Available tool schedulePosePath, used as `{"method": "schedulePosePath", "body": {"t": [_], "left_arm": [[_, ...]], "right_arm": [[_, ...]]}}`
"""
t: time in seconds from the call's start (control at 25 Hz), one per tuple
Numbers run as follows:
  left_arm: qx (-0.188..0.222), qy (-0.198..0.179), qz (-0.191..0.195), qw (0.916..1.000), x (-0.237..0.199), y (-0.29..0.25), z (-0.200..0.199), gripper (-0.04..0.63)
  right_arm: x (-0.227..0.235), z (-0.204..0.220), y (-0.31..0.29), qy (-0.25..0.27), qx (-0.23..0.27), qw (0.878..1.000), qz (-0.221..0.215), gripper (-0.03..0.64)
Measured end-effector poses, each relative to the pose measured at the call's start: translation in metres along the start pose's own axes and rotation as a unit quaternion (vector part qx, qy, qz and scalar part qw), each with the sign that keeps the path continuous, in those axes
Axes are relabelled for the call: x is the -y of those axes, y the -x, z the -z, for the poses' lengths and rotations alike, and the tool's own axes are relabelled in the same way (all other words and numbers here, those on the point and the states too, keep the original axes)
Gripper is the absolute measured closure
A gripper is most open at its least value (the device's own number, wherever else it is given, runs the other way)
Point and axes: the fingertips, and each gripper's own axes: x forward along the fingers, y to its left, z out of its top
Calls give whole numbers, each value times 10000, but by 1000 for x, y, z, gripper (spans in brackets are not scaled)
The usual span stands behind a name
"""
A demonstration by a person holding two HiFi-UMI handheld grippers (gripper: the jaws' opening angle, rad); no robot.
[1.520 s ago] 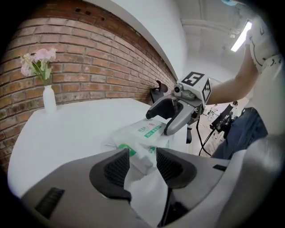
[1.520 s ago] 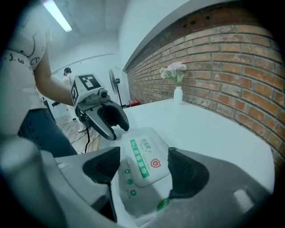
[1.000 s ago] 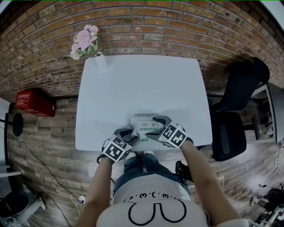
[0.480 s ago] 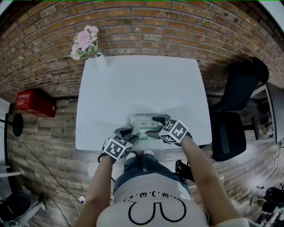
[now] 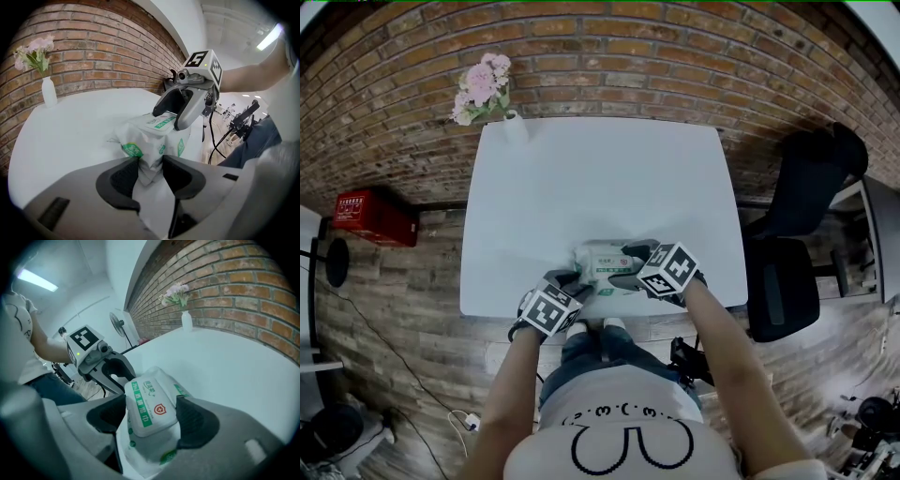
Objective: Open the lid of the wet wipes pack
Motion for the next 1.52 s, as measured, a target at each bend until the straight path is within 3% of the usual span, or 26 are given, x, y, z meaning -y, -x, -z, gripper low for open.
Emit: {"method": "schedulePosePath", "body": {"t": [0.2,0.48,0.68,0.88,1.0,1.08,1.36,1.52], "left_arm": [[-34,-132,-95,9999,-5,-2,3,432],[-25,-37,22,10000,4,1,-1,431],[-44,-47,-8,10000,-2,-2,2,433],[-43,24,52,10000,0,-3,0,431],[-18,39,48,10000,-1,-3,1,431],[-6,56,48,10000,-1,-3,1,432],[-38,73,64,9999,-2,-3,1,431],[-49,89,67,9999,-1,-1,1,432]], "right_arm": [[2,-6,5,-535,274,9979,-247,290],[2,-9,11,-778,268,9955,-479,291],[6,-22,19,-614,520,9961,-368,323],[18,-39,31,-461,831,9952,-237,405],[28,-48,35,-250,900,9956,48,445],[39,-50,37,-114,887,9954,349,549],[74,-46,27,-68,730,9859,1505,572],[80,-42,20,-237,578,9825,1754,572]]}}
